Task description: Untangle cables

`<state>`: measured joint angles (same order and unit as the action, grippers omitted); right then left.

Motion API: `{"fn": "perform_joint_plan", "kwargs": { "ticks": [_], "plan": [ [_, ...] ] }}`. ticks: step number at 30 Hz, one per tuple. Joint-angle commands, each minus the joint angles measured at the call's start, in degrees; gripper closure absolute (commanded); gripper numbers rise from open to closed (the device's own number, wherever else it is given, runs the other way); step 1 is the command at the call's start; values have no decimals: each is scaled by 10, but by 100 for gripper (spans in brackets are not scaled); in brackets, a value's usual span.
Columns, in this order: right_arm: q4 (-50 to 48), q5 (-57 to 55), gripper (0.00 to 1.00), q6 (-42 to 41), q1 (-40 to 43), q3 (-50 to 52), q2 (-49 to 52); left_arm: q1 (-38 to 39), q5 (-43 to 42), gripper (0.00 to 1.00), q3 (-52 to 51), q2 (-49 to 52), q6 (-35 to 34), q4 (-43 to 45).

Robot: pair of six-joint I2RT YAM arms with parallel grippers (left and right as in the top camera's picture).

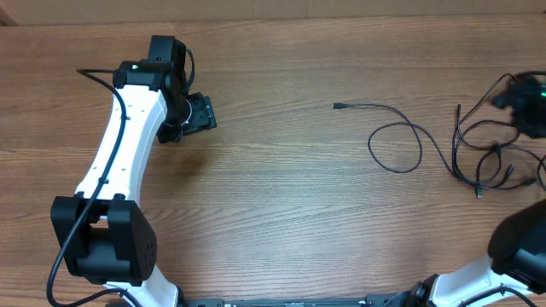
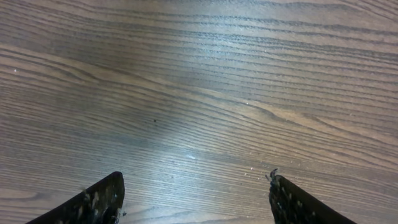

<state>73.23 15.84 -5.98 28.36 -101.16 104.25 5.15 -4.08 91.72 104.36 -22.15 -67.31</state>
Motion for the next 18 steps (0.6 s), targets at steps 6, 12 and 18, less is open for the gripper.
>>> {"fn": "perform_joint_plan", "kwargs": {
  "ticks": [6, 12, 18],
  "plan": [
    [-8, -13, 36, 39, -156, 15, -6, 2, -4, 25, 7, -6, -6, 1],
    [-101, -95, 33, 12, -271, 48, 5, 2, -5, 25, 7, -6, -6, 0],
    [-191, -179, 20, -130, -353, 48, 13, 2, -5, 25, 7, -6, -6, -2]
  ]
}}
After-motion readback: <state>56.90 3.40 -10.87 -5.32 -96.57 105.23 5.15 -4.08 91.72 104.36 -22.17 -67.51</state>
